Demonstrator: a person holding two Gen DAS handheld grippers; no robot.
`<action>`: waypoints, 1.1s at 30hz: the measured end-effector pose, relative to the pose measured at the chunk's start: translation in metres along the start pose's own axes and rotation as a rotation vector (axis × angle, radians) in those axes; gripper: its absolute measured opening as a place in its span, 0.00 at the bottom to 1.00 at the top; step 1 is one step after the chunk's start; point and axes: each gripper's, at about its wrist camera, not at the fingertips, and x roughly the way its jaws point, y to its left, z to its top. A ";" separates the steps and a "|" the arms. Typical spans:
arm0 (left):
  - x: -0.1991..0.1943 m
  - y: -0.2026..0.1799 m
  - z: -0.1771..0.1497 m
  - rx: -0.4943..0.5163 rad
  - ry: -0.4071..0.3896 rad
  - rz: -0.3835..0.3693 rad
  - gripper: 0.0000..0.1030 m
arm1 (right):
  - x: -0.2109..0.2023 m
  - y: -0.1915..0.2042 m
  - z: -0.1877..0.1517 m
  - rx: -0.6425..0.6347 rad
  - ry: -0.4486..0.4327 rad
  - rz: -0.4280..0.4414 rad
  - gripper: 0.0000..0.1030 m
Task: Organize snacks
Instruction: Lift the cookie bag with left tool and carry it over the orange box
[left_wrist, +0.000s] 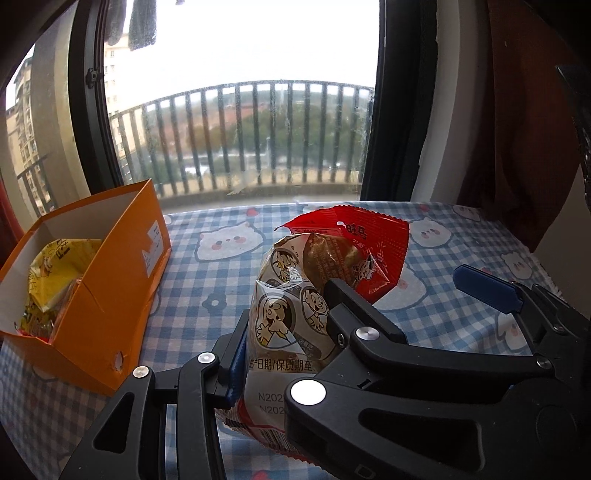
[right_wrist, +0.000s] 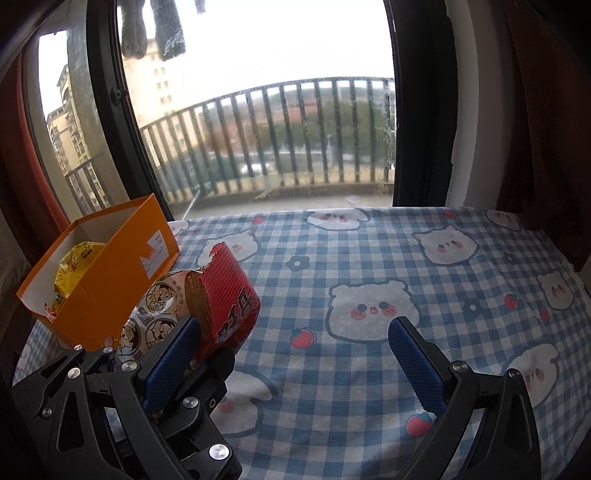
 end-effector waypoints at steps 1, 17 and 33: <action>-0.004 0.001 0.001 -0.001 -0.009 -0.002 0.45 | -0.004 0.002 0.001 -0.002 -0.006 0.001 1.00; -0.052 0.027 0.003 -0.019 -0.127 0.005 0.46 | -0.055 0.043 0.015 -0.050 -0.121 0.003 1.00; -0.083 0.076 -0.002 -0.046 -0.191 0.067 0.46 | -0.061 0.099 0.024 -0.084 -0.176 0.070 1.00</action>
